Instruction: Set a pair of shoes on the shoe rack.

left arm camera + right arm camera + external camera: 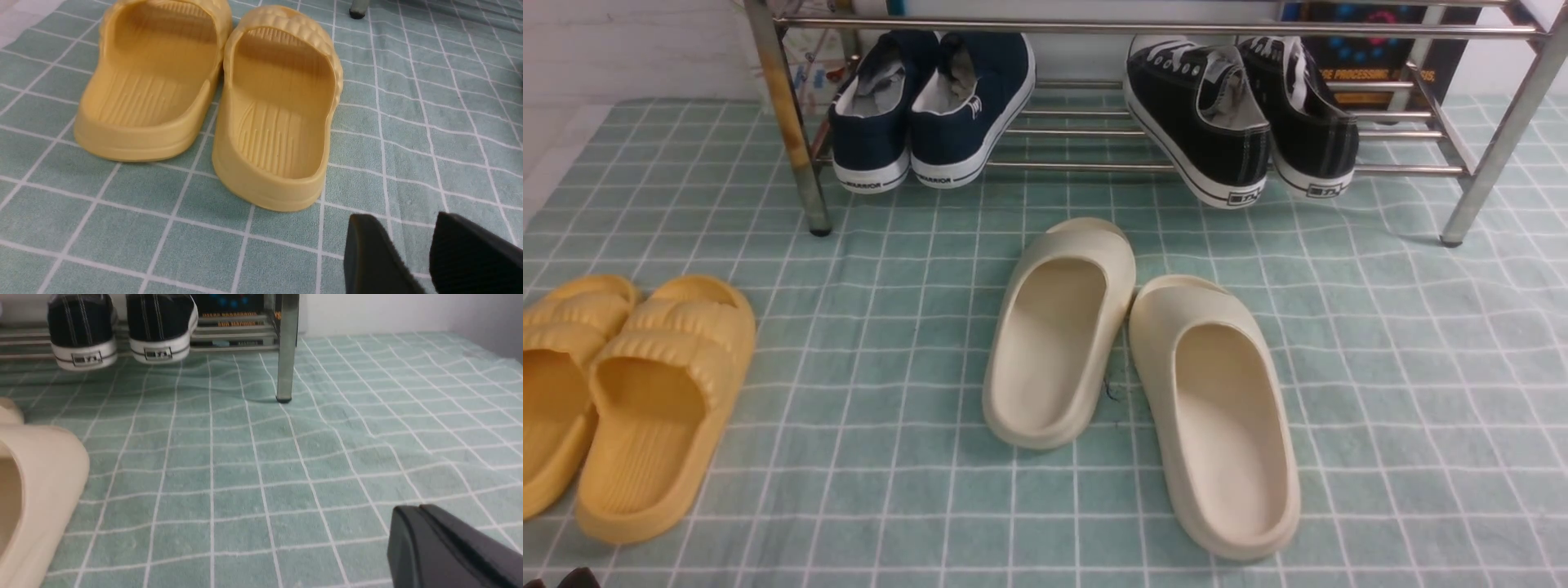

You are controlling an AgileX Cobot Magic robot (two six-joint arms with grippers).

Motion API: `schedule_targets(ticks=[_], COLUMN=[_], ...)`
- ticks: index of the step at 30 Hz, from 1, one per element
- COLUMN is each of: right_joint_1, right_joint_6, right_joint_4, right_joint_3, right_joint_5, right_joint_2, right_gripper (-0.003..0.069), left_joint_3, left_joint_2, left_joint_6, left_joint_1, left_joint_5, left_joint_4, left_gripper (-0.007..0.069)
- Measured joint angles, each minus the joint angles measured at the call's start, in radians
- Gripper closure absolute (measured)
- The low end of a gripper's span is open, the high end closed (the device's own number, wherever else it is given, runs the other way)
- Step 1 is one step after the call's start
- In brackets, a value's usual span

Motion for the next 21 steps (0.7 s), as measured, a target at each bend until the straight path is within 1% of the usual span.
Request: schedule_targets(ticks=[5,12,21], right_joint_1=[0.000,0.000,0.000], right_joint_6=[0.000,-0.076,-0.098], right_joint_4=[0.000,0.019,0.053], right_joint_3=[0.000,0.000,-0.006], right_joint_5=[0.096,0.108,0.146], right_joint_2=[0.000,0.000,0.000], right_gripper=[0.0662,0.0664,0.0664], left_joint_3=[0.000,0.000,0.000], left_joint_2=[0.000,0.000,0.000], left_joint_6=[0.000,0.000,0.000], left_joint_1=[0.000,0.001,0.001], left_joint_5=[0.000,0.000,0.000], left_joint_4=[0.000,0.000,0.000], left_gripper=[0.0386,0.0386,0.0386])
